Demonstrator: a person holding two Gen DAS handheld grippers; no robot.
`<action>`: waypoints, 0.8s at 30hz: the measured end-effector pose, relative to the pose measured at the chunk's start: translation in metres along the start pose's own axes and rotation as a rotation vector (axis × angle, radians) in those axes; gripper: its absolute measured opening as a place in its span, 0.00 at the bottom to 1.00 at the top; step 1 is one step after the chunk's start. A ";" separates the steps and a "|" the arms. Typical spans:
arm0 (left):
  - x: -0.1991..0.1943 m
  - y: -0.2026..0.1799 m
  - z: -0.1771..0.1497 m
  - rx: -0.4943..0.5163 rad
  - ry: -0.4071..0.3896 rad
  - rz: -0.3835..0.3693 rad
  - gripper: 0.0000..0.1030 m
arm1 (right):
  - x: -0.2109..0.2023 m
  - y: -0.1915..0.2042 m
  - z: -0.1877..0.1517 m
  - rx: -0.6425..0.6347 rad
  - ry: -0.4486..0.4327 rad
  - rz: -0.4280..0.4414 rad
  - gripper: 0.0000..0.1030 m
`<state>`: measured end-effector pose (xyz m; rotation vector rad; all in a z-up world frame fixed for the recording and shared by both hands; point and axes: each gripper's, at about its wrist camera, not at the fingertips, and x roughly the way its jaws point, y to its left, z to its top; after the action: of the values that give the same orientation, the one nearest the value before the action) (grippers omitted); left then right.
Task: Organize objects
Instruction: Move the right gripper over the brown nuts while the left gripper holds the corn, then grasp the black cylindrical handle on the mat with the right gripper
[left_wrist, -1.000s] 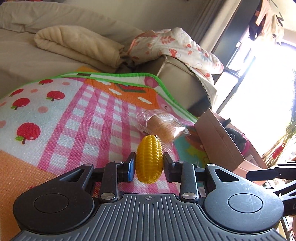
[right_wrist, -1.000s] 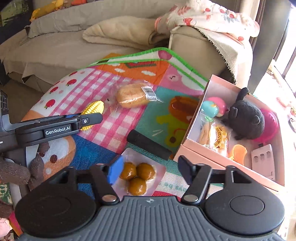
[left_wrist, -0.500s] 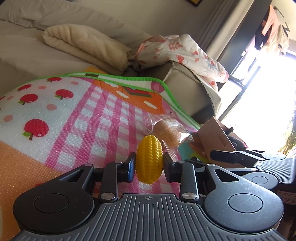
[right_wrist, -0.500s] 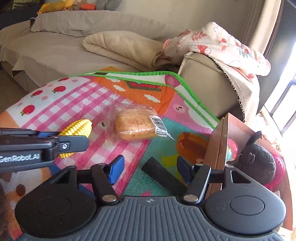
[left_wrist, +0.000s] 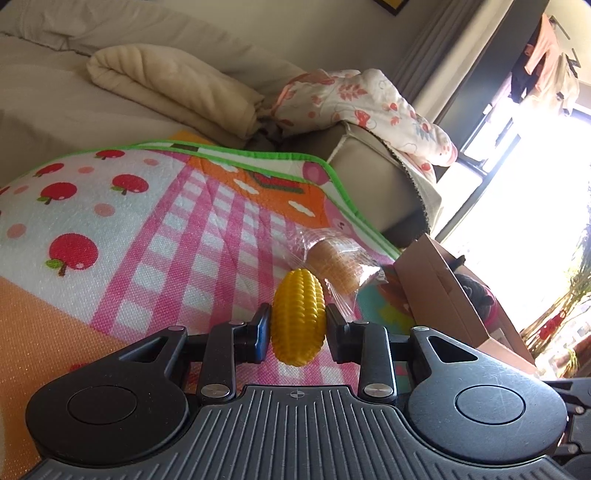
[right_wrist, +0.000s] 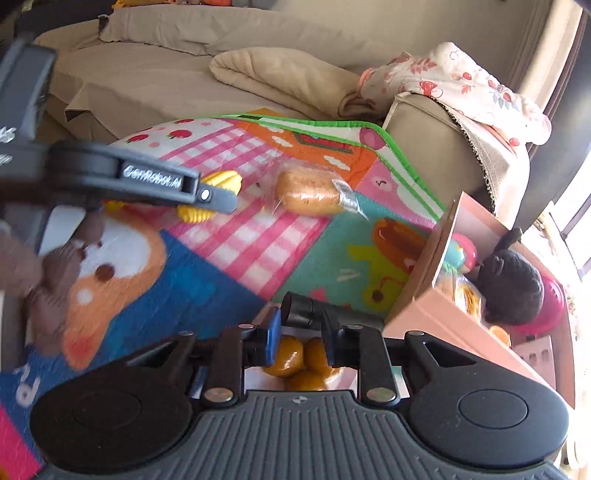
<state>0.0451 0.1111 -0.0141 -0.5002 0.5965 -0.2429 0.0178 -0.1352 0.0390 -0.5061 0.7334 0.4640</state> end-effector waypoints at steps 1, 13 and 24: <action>0.000 0.000 0.000 0.001 -0.001 0.001 0.33 | -0.006 0.000 -0.010 -0.010 0.000 -0.020 0.22; -0.006 -0.032 -0.016 0.155 0.037 0.057 0.33 | -0.038 -0.046 -0.072 0.218 -0.068 -0.123 0.69; -0.015 -0.052 -0.038 0.213 0.072 0.007 0.33 | -0.009 -0.034 -0.042 0.250 -0.117 -0.046 0.50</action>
<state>0.0072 0.0573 -0.0070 -0.2845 0.6344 -0.3146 0.0098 -0.1880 0.0277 -0.2581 0.6547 0.3502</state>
